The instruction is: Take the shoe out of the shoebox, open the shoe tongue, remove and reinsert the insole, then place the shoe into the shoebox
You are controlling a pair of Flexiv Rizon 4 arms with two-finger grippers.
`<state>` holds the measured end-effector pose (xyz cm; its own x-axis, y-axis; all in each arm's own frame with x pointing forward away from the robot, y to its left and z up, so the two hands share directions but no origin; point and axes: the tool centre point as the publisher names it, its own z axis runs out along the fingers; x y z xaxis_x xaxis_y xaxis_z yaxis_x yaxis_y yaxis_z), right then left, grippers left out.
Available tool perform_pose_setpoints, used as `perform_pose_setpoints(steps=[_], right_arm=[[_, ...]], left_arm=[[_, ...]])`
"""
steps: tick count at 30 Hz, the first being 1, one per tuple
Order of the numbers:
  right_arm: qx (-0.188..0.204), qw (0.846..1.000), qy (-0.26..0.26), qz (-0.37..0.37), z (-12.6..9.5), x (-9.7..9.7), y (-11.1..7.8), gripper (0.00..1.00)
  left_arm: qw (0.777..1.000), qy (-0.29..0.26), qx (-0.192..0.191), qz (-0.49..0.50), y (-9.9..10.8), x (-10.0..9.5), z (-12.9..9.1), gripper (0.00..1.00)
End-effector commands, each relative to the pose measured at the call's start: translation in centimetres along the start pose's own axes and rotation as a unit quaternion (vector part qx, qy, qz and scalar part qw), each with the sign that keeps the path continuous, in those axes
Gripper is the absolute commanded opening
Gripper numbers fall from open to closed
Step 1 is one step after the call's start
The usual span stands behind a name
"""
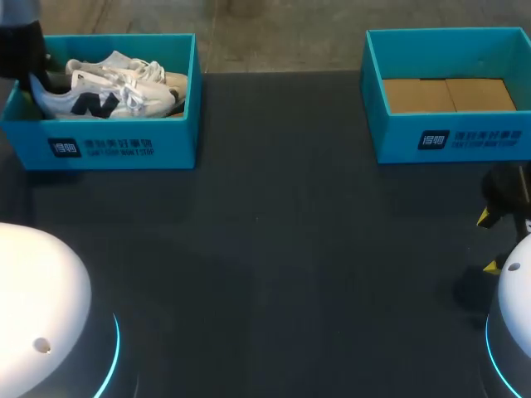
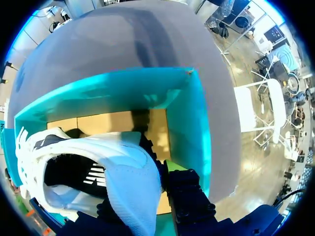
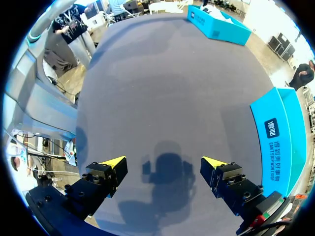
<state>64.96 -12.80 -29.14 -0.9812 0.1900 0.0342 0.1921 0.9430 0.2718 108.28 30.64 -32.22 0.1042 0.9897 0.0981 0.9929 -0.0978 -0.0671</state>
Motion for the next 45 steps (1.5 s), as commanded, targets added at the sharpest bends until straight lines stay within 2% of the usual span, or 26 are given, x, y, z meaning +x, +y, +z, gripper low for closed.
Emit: perform_pose_setpoints(steps=[1, 15, 21, 28, 32, 36, 42, 45], right_arm=[[0.001, 1.0, -0.001, 0.0, 0.0, 0.2, 0.0, 1.0], [0.001, 1.0, -0.001, 0.0, 0.0, 0.2, 0.0, 1.0], [0.001, 1.0, -0.001, 0.0, 0.0, 0.2, 0.0, 1.0], [0.001, 1.0, -0.001, 0.0, 0.0, 0.2, 0.0, 1.0], [0.001, 1.0, -0.001, 0.0, 0.0, 0.2, 0.0, 1.0], [0.001, 1.0, -0.001, 0.0, 0.0, 0.2, 0.0, 1.0], [0.001, 1.0, -0.001, 0.0, 0.0, 0.2, 0.0, 1.0], [0.001, 1.0, -0.001, 0.0, 0.0, 0.2, 0.0, 1.0]], left_arm=[[1.0, -0.002, -0.006, 0.0, -0.6, 0.4, -1.4, 0.0], [0.999, -0.004, -0.031, -0.02, -0.7, 1.6, -7.4, 0.0], [0.999, -0.01, -0.024, -0.025, -0.6, 2.1, -9.8, 0.0], [0.999, -0.007, -0.018, -0.025, -1.5, 2.0, -12.5, 0.0], [0.999, -0.008, -0.017, -0.031, -2.7, 1.5, -14.2, 0.0], [0.999, -0.006, -0.022, -0.03, -4.7, 0.4, -16.2, 0.0], [0.999, -0.004, -0.021, -0.027, -8.2, -2.0, -17.8, 0.0], [0.999, 0.001, -0.025, -0.022, -10.7, -3.6, -18.1, 0.0]])
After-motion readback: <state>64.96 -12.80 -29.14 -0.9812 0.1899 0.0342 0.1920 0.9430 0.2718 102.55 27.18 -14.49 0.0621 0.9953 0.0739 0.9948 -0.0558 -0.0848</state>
